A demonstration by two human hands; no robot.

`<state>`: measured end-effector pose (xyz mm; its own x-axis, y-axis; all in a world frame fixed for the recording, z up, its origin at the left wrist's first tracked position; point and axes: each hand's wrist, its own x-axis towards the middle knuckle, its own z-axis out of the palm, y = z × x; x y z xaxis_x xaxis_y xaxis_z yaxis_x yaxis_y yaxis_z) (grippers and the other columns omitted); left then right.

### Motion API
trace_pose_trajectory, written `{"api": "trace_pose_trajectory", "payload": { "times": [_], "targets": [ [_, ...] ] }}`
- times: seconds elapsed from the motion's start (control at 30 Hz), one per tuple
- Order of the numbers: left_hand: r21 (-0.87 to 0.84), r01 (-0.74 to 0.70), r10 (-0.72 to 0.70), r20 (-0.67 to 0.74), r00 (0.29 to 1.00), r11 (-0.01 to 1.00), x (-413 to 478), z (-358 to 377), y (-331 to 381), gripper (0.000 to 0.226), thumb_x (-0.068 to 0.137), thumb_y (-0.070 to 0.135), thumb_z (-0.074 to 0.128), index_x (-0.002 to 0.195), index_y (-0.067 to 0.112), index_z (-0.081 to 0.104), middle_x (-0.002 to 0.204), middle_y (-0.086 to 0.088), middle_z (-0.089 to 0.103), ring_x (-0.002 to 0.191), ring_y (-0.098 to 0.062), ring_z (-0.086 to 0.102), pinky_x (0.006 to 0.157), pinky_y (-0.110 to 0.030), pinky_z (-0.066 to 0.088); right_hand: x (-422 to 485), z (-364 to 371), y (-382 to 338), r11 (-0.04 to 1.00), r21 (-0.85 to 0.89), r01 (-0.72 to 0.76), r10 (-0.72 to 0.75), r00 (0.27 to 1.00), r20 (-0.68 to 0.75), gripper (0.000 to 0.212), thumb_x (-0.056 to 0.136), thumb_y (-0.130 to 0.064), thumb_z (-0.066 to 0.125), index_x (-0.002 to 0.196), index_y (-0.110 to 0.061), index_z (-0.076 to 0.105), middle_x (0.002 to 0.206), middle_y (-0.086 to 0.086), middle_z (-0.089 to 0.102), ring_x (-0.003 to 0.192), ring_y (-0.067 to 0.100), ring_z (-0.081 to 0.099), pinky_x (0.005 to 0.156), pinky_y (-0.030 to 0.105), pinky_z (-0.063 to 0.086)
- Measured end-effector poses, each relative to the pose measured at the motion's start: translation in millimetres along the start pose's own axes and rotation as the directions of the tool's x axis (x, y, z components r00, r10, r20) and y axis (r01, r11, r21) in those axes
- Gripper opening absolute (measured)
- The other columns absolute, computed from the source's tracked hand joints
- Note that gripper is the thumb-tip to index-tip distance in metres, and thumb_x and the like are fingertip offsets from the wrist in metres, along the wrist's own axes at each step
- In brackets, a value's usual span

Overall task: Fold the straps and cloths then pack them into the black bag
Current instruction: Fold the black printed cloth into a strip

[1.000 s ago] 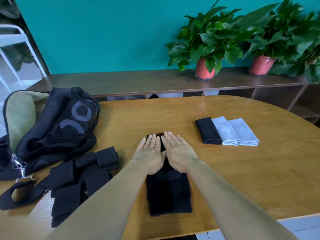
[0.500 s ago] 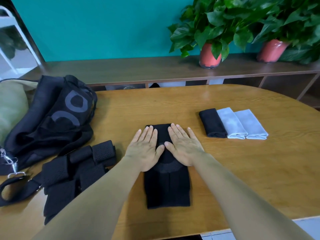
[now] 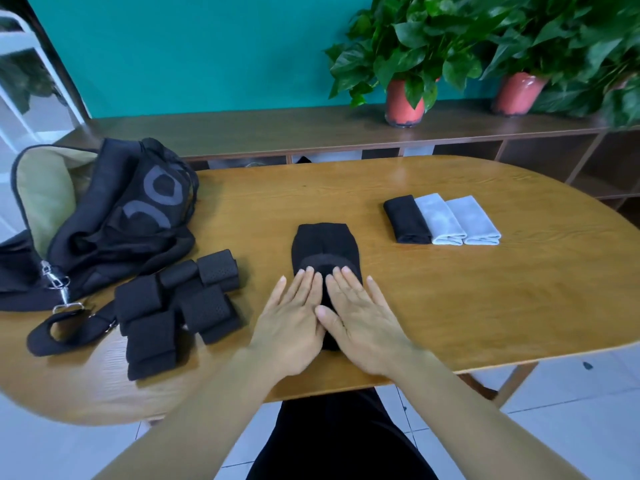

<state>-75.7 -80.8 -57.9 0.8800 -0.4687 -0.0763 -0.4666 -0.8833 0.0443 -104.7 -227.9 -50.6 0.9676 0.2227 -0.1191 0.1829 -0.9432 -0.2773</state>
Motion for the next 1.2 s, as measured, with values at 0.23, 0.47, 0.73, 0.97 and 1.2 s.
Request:
{"api": "trace_pose_trajectory", "payload": {
  "times": [0.23,0.47,0.73,0.97,1.2],
  "targets": [
    [0.0,0.028,-0.028,0.064,0.998,1.0,-7,16,-6,0.063,0.1,0.051,0.0,0.15,0.016,-0.015,0.158,0.001,-0.02,0.142,-0.01,-0.025,0.118,-0.037,-0.013,-7,13,18,0.987,-0.155,0.032,-0.027,0.999,0.037,0.073,0.09,-0.062,-0.005,0.15,-0.021,-0.012,0.156,-0.008,-0.02,0.139,0.003,-0.026,0.117,0.038,-0.014],
    [0.027,0.033,-0.034,0.037,0.999,0.999,-8,16,-5,0.064,0.099,0.051,-0.002,0.151,0.015,-0.012,0.159,0.0,-0.016,0.144,-0.011,-0.021,0.118,-0.04,-0.013,-7,12,18,0.98,-0.195,0.045,-0.04,0.999,0.032,0.071,0.09,-0.059,-0.006,0.149,-0.02,-0.013,0.156,-0.006,-0.019,0.14,0.005,-0.024,0.116,0.039,-0.014],
    [0.055,-0.262,0.266,-0.309,0.913,0.963,-44,18,-8,0.074,0.095,0.066,0.015,0.138,0.017,0.05,0.146,0.0,0.046,0.134,-0.014,0.043,0.109,-0.042,0.013,-50,18,25,0.948,-0.229,0.222,-0.279,0.925,-0.258,0.078,0.092,-0.068,0.023,0.142,-0.011,0.041,0.147,0.007,0.041,0.135,0.02,0.036,0.115,0.042,0.021],
    [0.058,-0.349,0.348,-0.332,0.877,0.935,-60,21,-14,0.072,0.072,0.077,0.049,0.118,0.024,0.067,0.125,0.008,0.063,0.107,-0.011,0.06,0.102,-0.043,0.023,-61,26,32,0.929,-0.223,0.296,-0.358,0.871,-0.337,0.06,0.069,-0.036,0.064,0.124,-0.012,0.06,0.12,0.002,0.062,0.108,0.02,0.055,0.097,0.028,0.036],
    [-0.087,-0.415,0.33,-0.467,0.82,0.906,-61,15,-17,0.044,0.075,0.066,0.052,0.094,0.032,0.072,0.1,0.019,0.071,0.087,0.001,0.062,0.101,-0.035,0.022,-65,15,29,0.943,-0.077,0.323,-0.325,0.849,-0.418,0.039,0.069,-0.03,0.058,0.104,-0.018,0.068,0.086,-0.009,0.067,0.077,0.011,0.058,0.071,0.025,0.048]
  ]
}}
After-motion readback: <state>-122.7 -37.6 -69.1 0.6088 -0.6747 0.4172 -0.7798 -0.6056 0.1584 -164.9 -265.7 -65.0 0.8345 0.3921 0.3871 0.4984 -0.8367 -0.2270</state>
